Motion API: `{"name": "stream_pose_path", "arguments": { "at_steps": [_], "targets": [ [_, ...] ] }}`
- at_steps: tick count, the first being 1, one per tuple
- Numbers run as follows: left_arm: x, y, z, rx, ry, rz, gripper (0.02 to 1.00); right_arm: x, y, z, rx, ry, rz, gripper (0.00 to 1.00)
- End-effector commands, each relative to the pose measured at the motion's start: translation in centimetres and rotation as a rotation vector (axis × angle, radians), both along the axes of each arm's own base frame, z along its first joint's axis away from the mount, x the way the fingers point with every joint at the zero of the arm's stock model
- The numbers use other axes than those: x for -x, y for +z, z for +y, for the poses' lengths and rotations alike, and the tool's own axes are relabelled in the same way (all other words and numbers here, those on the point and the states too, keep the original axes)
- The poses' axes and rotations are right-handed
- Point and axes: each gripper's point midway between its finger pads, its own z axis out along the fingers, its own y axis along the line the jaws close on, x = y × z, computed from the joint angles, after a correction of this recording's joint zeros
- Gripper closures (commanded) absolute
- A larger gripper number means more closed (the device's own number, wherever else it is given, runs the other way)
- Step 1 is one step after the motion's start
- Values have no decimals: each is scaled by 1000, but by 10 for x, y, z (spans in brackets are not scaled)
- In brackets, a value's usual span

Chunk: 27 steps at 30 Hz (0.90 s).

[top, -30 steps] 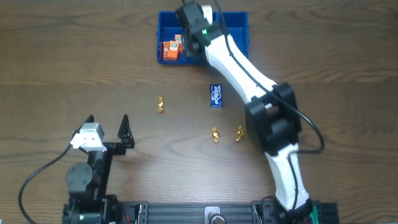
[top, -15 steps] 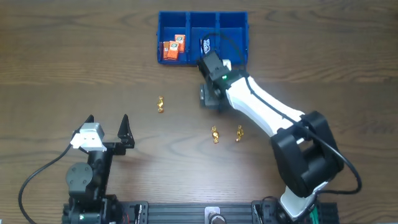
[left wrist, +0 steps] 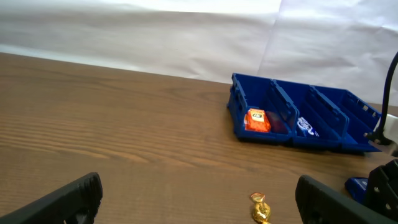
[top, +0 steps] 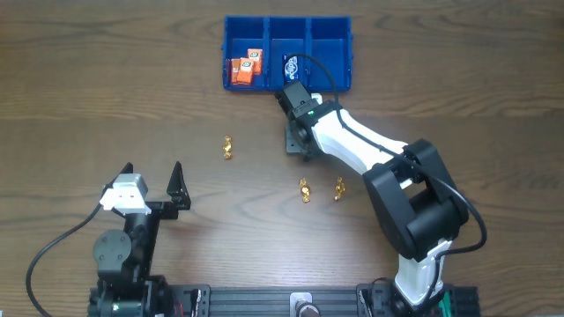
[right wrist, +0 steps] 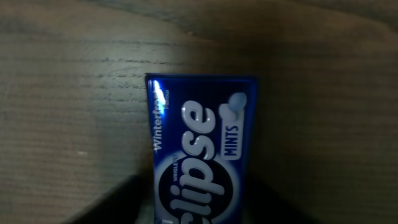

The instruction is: Sort Candies Into Trays

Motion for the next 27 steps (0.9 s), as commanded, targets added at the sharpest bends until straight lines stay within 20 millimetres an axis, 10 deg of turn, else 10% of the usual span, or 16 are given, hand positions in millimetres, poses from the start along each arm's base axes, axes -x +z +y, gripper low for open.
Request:
{"name": "stream_pose_path", "arguments": {
  "at_steps": [1, 4, 10, 14, 20, 27],
  "targets": [
    [1, -16, -2, -12, -14, 44, 20, 2, -9, -4, 10, -16, 20, 678],
    [1, -16, -2, -12, -14, 44, 20, 3, 5, -3, 1, -15, 6, 733],
    [1, -16, -2, -12, -13, 44, 20, -2, 141, 2, -57, 0, -197, 763],
    [1, -16, -2, -12, -14, 44, 20, -39, 189, 3, -38, 3, -258, 763],
    [1, -16, -2, -12, -14, 44, 23, -119, 196, 37, -36, 8, -306, 766],
    [1, -16, -2, -12, -14, 44, 20, -174, 141, 42, -30, -58, -304, 755]
  ]
}}
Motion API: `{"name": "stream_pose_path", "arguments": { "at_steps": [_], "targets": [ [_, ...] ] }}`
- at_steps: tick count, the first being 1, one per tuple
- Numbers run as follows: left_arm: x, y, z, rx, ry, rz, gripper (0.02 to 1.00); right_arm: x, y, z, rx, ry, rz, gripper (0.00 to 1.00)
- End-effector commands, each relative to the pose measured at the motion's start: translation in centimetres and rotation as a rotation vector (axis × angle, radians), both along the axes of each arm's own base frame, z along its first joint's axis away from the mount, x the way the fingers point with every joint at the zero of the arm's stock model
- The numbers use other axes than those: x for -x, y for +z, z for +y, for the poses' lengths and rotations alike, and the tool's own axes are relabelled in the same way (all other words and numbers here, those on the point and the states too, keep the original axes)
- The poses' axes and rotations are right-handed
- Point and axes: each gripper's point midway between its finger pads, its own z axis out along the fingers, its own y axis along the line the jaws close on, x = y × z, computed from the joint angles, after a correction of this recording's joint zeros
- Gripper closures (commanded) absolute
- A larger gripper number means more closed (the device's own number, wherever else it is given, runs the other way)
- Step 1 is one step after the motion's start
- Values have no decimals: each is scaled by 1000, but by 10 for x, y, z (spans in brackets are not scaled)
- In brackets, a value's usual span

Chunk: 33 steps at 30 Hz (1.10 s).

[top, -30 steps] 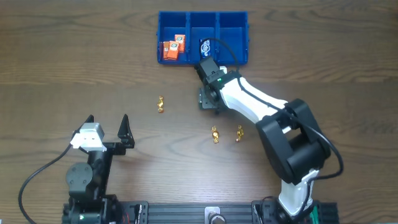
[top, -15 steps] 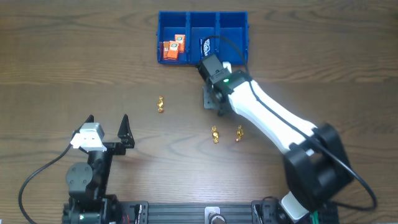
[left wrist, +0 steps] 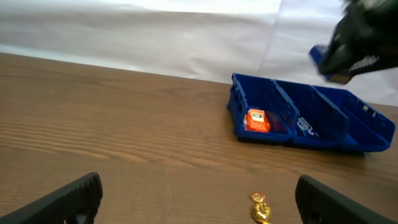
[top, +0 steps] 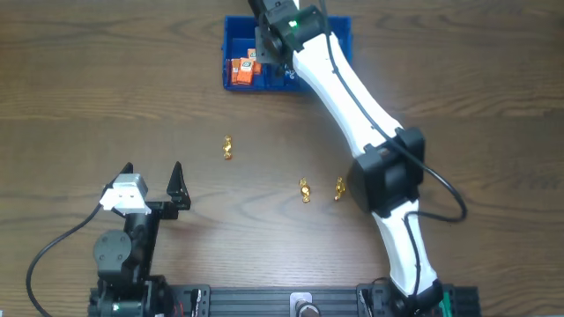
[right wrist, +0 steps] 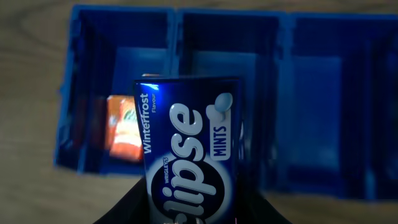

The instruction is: Sort Candies Into Trays

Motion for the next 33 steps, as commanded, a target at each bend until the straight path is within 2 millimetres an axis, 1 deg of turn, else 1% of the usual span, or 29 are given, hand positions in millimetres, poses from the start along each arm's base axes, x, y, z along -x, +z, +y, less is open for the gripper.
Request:
{"name": "stream_pose_path", "arguments": {
  "at_steps": [1, 5, 9, 11, 13, 14, 16, 17, 19, 20, 21, 22, 24, 25, 26, 27, 29, 30, 32, 33],
  "targets": [
    [1, -16, -2, -12, -14, 44, 20, -20, -13, -16, 23, -67, -17, 755],
    [1, -16, -2, -12, -14, 44, 20, -24, -21, -16, 15, -93, -18, 741],
    [1, -16, -2, -12, -14, 44, 20, -24, -40, -16, 27, -102, 10, 735],
    [1, -16, -2, -12, -14, 44, 20, -24, -49, -16, 34, -102, 24, 676],
    [1, -16, -2, -12, -14, 44, 20, -23, -52, -17, 41, -102, 34, 641],
    [1, -16, -2, -12, -14, 44, 20, -22, -52, -17, 41, -101, 35, 601],
    [1, -16, -2, -12, -14, 44, 20, -21, -51, -18, 45, -101, 41, 402],
    [1, -16, -2, -12, -14, 44, 20, -19, -50, -19, 49, -101, 46, 364],
    [1, -16, -2, -12, -14, 44, 20, -17, -40, -22, 52, -105, 38, 325],
    [1, -16, -2, -12, -14, 44, 20, -16, -19, -22, 34, -105, 9, 268],
    [1, -16, -2, -12, -14, 44, 23, -14, -5, -23, 23, -105, -10, 255],
    [1, -16, -2, -12, -14, 44, 20, -10, 16, -24, 9, -99, -35, 233],
    [1, -16, -2, -12, -14, 44, 20, 5, 51, -21, -6, -76, -68, 222],
    [1, -16, -2, -12, -14, 44, 20, 17, 67, -17, -10, -59, -76, 211],
    [1, -16, -2, -12, -14, 44, 23, 32, 77, -10, -10, -34, -71, 207],
    [1, -16, -2, -12, -14, 44, 23, 47, 81, 0, 0, -4, -54, 205],
    [1, -16, -2, -12, -14, 44, 20, 73, 76, 20, 15, 38, -9, 183],
    [1, -16, -2, -12, -14, 44, 23, 87, 67, 32, 28, 64, 24, 167],
    [1, -16, -2, -12, -14, 44, 23, 117, 43, 58, 46, 95, 85, 159],
    [1, -16, -2, -12, -14, 44, 20, 131, 26, 73, 51, 110, 111, 156]
  ]
}}
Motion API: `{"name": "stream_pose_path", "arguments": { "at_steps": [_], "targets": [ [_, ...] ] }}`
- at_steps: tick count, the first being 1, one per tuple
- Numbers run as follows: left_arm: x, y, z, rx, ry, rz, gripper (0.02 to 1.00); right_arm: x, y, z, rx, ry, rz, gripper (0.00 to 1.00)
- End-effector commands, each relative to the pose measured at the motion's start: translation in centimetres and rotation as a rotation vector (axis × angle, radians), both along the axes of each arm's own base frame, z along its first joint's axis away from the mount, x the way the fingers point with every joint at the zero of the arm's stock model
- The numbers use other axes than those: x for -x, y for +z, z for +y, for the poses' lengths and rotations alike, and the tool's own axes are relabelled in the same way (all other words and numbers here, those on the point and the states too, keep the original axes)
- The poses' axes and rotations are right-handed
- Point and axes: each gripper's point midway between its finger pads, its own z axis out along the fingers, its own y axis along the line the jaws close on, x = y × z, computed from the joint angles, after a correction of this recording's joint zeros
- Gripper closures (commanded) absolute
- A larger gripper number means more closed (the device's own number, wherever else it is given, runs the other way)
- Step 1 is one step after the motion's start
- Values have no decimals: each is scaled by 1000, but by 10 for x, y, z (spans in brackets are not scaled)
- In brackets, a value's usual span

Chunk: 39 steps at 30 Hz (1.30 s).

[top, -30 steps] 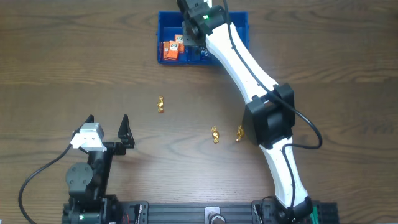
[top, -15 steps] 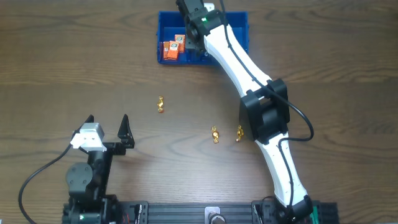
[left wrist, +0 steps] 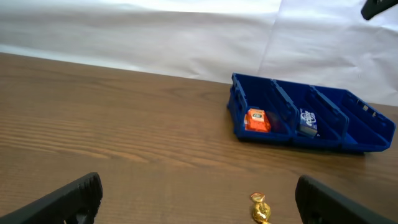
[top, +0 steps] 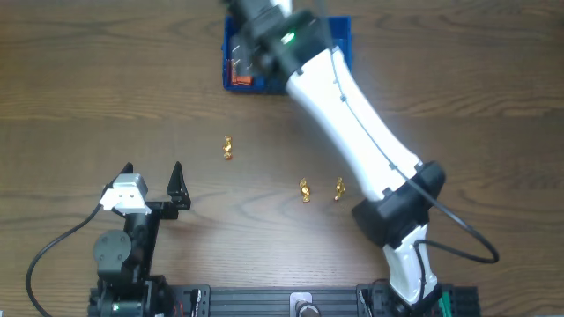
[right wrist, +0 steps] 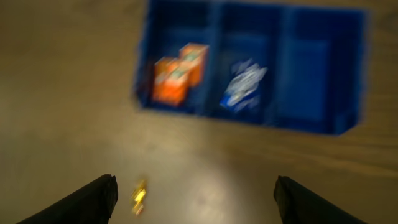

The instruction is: Sort Candies Into Trays

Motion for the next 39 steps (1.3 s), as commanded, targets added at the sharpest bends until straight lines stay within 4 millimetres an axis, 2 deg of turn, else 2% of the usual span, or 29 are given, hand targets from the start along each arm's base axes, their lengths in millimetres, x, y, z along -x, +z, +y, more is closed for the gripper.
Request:
{"name": "stream_pose_path", "arguments": {
  "at_steps": [1, 5, 9, 12, 20, 24, 26, 29, 32, 39],
  "targets": [
    [1, -16, -2, -12, -14, 44, 20, 50, -77, 53, 57, 40, 135, 156],
    [1, -16, -2, -12, -14, 44, 23, 71, -135, 90, 28, 73, 201, 163],
    [1, -16, -2, -12, -14, 44, 20, 77, -191, 104, 30, 83, 304, 169],
    [1, -16, -2, -12, -14, 44, 20, 80, -216, 104, 45, 67, 347, 194],
    [1, -16, -2, -12, -14, 44, 20, 83, -248, 100, 87, 54, 386, 268],
    [1, -16, -2, -12, -14, 44, 23, 79, -248, 95, 99, 15, 372, 441],
    [1, -16, -2, -12, -14, 44, 20, 78, -248, 93, 103, 8, 369, 489],
    [1, -16, -2, -12, -14, 44, 20, 77, -248, 92, 101, 2, 369, 660],
    [1, -16, -2, -12, -14, 44, 20, 75, -248, 91, 103, -12, 362, 687],
    [1, -16, -2, -12, -14, 44, 20, 71, -248, 91, 84, -45, 355, 673]
  ]
}}
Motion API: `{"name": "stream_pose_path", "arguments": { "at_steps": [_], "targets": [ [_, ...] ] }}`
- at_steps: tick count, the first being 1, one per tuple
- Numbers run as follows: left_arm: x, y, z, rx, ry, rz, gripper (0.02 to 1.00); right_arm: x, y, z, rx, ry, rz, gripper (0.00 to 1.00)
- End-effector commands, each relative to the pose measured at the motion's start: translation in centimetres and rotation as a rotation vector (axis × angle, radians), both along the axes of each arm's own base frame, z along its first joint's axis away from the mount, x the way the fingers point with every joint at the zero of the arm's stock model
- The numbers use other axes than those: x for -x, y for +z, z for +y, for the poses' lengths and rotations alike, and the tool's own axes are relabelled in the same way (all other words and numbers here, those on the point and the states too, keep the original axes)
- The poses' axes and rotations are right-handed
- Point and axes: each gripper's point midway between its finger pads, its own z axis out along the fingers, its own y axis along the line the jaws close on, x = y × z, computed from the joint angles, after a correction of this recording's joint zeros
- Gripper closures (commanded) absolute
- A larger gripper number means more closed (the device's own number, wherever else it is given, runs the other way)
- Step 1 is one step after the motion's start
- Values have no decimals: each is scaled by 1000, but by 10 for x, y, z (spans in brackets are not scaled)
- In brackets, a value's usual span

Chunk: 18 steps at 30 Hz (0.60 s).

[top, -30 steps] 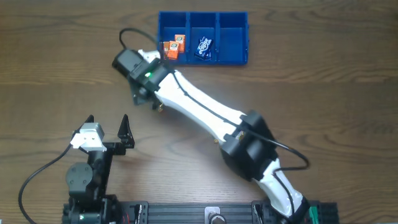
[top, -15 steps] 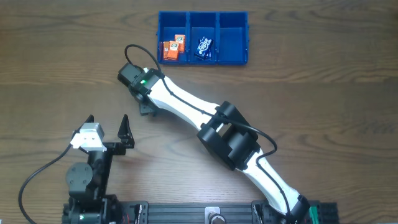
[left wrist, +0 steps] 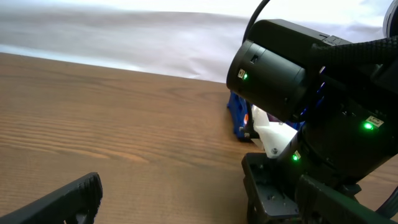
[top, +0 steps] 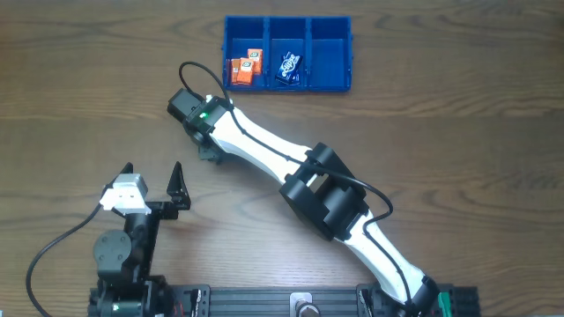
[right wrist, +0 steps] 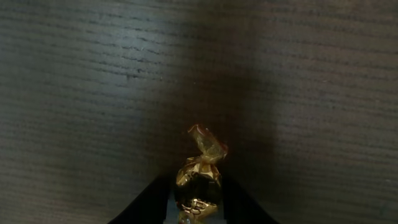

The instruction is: Sort Candies Into Trays

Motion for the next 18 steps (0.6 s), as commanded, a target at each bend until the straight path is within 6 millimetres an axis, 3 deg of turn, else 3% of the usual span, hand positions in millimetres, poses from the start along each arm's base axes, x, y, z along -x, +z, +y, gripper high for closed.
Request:
{"name": "stream_pose_path", "arguments": {
  "at_steps": [1, 5, 9, 14, 16, 18],
  "targets": [
    [1, -16, -2, -12, -14, 44, 20, -10, -8, -9, 20, -68, -21, 673],
    [1, -16, -2, -12, -14, 44, 23, -12, -7, -8, 16, -74, -30, 673],
    [1, -16, -2, -12, -14, 44, 20, -12, -7, -8, 17, -74, -29, 779],
    [1, -17, -2, -12, -14, 44, 20, -12, -2, -9, 17, -68, -30, 820],
    [1, -16, -2, -12, -14, 44, 20, -16, 30, -16, 13, -54, -69, 833],
    [1, -16, -2, -12, -14, 44, 20, -28, 85, -31, -9, -10, -145, 840]
  ]
}}
